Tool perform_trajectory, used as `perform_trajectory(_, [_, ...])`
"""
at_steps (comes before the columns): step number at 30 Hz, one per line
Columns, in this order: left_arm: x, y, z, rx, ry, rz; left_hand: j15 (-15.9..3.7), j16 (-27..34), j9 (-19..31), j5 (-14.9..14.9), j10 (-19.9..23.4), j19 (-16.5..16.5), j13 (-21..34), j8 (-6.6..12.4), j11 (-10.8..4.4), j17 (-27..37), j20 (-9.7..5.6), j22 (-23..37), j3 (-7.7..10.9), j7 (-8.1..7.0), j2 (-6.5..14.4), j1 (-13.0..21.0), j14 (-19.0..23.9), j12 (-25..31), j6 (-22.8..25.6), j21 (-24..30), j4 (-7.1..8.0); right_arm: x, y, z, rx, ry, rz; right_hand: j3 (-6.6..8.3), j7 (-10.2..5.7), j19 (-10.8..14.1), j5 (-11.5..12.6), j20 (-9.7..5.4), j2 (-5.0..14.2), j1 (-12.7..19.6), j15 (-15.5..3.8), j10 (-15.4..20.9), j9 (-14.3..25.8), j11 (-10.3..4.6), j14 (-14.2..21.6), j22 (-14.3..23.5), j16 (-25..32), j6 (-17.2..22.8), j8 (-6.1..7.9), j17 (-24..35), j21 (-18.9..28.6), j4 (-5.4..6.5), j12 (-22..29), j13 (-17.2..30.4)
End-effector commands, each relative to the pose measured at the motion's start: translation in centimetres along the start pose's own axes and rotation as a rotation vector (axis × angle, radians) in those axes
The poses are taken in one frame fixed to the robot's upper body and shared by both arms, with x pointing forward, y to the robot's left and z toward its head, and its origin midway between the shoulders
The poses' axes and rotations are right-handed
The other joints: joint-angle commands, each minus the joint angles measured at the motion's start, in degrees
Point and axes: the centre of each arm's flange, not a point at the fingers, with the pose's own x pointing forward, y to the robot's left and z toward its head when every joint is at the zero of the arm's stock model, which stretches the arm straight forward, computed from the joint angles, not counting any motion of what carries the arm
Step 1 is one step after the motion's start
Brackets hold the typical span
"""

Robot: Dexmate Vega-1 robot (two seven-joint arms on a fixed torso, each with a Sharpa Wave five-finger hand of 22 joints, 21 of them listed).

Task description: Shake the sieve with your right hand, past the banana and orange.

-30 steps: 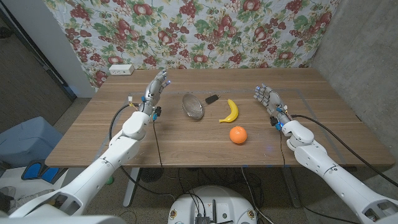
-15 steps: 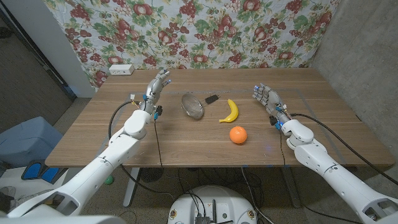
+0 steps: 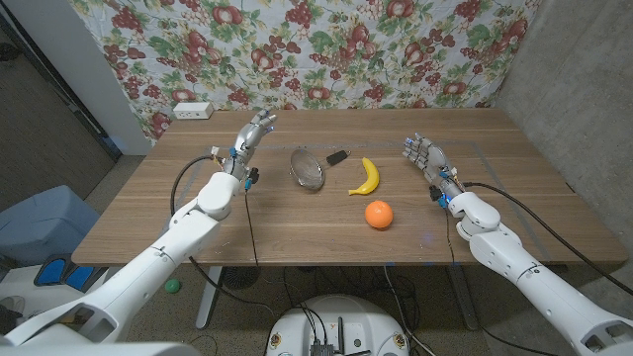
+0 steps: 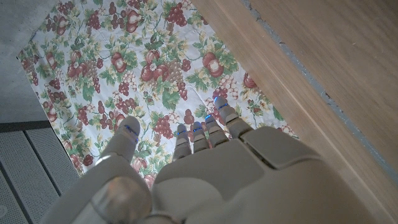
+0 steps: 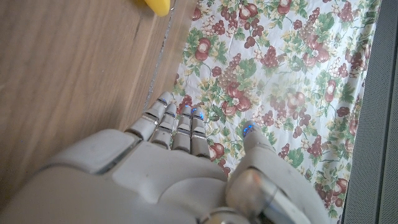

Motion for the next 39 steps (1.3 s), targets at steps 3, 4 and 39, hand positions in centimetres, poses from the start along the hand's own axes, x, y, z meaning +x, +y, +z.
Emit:
perform_trajectory(3, [-0.7,0.0,1.1,0.136,-0.016,-0.018,-0.04,-0.13,0.11,-0.22,0.68,0.63,0.22,0.36,-0.59,0.25,-0.09,0.22,0.2,0.11,-0.02,0.74,0.73,0.25,0.81,-0.29,-0.55,-1.0,0.4,-0.1,0.005,-0.009,-0.013,0.26,-0.21,0.44,0.54,-0.35,0.62,-0.03,0.15,0.55,0.2,-0.27,0.38,0.29,0.3,0.5,0.45,0.25,0.09,-0.29,0.21,0.36])
perform_trajectory(4, [-0.7,0.0,1.1,0.143,-0.018,-0.019,-0.03,-0.17,0.11,-0.22,0.72,0.66,0.22,0.38,-0.63,0.25,-0.07,0.22,0.21,0.12,-0.02,0.79,0.71,0.24,0.9,-0.31,-0.6,-1.0,0.4,-0.1,0.009,-0.01,-0.015,0.27,-0.18,0.43,0.55,-0.32,0.62,-0.03,0.11,0.57,0.2,-0.27,0.37,0.29,0.3,0.52,0.45,0.26,0.08,-0.3,0.21,0.36])
perform_trajectory(39, [-1.9,0.0,4.3,0.508,-0.037,-0.199,-0.61,-0.78,0.18,-0.12,3.71,1.18,0.26,1.32,-1.53,0.28,0.05,0.24,0.64,0.01,0.17,3.06,1.39,0.39,6.66,-1.52,-1.48,-3.0,1.3,0.0,0.011,-0.035,-0.052,0.4,-0.2,0.58,0.56,-0.33,0.75,-0.35,0.14,0.96,0.25,-0.1,0.55,0.33,0.36,0.82,0.32,0.55,-0.2,-0.37,0.11,0.43])
